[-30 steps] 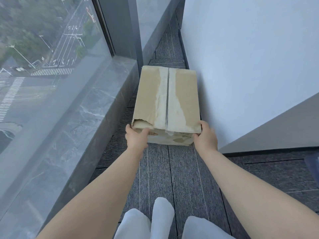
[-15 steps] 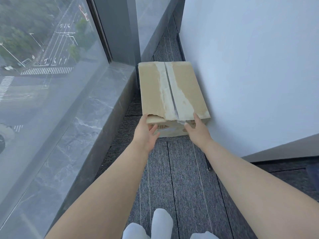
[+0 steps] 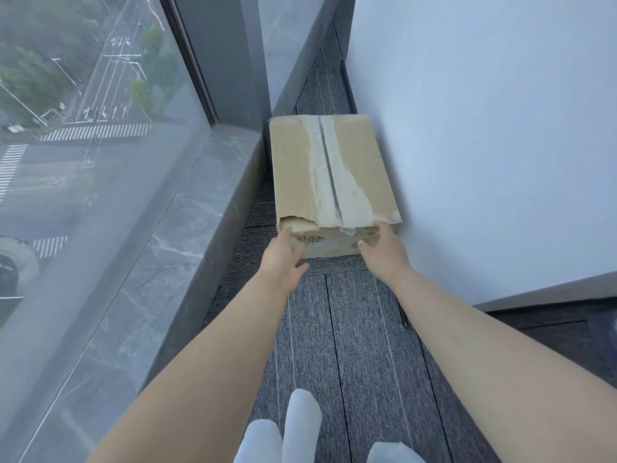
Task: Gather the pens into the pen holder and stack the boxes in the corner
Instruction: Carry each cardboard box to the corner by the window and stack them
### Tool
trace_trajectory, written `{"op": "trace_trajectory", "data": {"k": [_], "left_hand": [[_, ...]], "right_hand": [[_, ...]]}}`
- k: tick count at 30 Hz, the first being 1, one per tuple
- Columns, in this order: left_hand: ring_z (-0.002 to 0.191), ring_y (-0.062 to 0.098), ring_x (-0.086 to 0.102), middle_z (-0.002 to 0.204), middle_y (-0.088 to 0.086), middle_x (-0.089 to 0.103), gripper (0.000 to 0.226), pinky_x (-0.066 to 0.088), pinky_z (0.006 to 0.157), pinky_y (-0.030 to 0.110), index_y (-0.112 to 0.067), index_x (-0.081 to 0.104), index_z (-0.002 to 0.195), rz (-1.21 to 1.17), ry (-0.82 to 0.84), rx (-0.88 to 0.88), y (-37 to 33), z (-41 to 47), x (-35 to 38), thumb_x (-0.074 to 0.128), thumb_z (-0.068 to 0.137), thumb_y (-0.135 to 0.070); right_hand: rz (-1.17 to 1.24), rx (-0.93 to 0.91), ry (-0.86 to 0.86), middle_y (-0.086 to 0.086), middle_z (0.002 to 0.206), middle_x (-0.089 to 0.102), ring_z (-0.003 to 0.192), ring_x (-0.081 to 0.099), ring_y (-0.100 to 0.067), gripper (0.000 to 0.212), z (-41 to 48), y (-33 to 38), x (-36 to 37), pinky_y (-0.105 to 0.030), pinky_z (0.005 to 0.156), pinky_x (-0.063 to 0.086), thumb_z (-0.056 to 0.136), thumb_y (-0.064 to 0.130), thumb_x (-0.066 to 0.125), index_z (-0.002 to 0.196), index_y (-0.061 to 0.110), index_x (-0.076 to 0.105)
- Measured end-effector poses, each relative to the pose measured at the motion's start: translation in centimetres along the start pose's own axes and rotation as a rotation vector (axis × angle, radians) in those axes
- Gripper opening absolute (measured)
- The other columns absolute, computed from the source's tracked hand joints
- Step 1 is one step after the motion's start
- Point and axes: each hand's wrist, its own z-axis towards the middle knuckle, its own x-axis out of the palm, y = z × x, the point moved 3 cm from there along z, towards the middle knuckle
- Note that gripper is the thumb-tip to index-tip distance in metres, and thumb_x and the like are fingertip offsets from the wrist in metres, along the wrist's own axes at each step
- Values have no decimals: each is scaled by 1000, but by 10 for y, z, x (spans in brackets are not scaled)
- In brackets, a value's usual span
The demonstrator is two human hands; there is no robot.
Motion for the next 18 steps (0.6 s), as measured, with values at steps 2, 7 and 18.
{"op": "trace_trajectory", "data": {"k": [2, 7, 18], "left_hand": [[120, 24, 50, 141, 14, 41, 45, 36, 107, 45, -14, 36, 139, 102, -43, -34, 0, -21, 1, 48, 96, -24], [82, 16, 61, 92, 7, 59, 36, 52, 70, 27, -3, 46, 128, 172, -57, -47, -21, -110, 17, 47, 96, -18], [65, 9, 56, 75, 0, 57, 12, 47, 58, 21, -10, 56, 96, 748, -67, 175, -112, -407, 80, 48, 94, -18]], "right_hand": [[1, 0, 14, -8, 128, 54, 115, 53, -24, 46, -21, 8, -14, -29, 91, 42, 90, 19, 51, 134, 13, 39], [-22, -38, 42, 3, 95, 58, 77, 54, -12, 25, -96, 46, -69, -25, 71, 41, 91, 16, 48, 113, 17, 57], [59, -86, -40, 1, 92, 66, 79, 57, -13, 18, -317, 182, -251, -16, 58, 39, 90, 12, 48, 95, 18, 63]]}}
